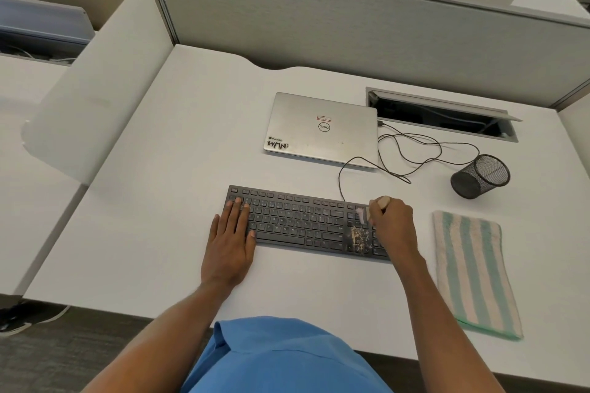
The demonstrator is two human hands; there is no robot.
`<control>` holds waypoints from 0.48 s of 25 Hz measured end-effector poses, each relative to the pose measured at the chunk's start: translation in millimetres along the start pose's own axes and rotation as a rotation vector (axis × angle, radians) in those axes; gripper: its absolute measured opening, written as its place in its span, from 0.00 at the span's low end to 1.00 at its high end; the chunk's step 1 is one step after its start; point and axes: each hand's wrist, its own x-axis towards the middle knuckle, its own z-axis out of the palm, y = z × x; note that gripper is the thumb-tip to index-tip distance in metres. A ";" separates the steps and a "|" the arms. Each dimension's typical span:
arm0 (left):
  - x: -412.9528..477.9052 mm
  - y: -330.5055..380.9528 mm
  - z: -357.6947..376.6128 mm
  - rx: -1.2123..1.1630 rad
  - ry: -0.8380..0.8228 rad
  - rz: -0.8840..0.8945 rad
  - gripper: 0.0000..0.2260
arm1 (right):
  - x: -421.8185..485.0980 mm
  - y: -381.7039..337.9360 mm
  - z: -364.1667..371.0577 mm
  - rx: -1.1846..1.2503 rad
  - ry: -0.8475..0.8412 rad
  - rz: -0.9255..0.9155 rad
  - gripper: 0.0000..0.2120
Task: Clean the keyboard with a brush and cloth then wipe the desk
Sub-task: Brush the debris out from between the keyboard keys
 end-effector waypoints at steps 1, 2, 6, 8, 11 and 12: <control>0.1 0.0 0.3 0.000 0.001 0.002 0.28 | 1.1 1.3 -2.2 -0.019 -0.018 0.009 0.19; 0.1 0.2 0.3 -0.001 0.003 0.003 0.28 | 2.9 0.1 -6.5 -0.036 -0.023 0.017 0.18; 0.2 -0.1 0.3 -0.002 0.001 0.002 0.28 | 4.2 -5.4 -13.9 0.026 0.083 0.018 0.19; 0.3 -0.1 -0.1 -0.003 0.001 0.001 0.28 | -1.0 -2.5 -10.5 0.027 0.074 0.022 0.19; 0.2 0.3 0.1 -0.004 0.004 0.001 0.28 | -3.2 1.8 -11.9 -0.043 0.013 0.052 0.18; 0.0 0.4 0.1 -0.005 0.006 0.000 0.28 | -1.2 1.2 -14.9 -0.052 0.009 0.056 0.17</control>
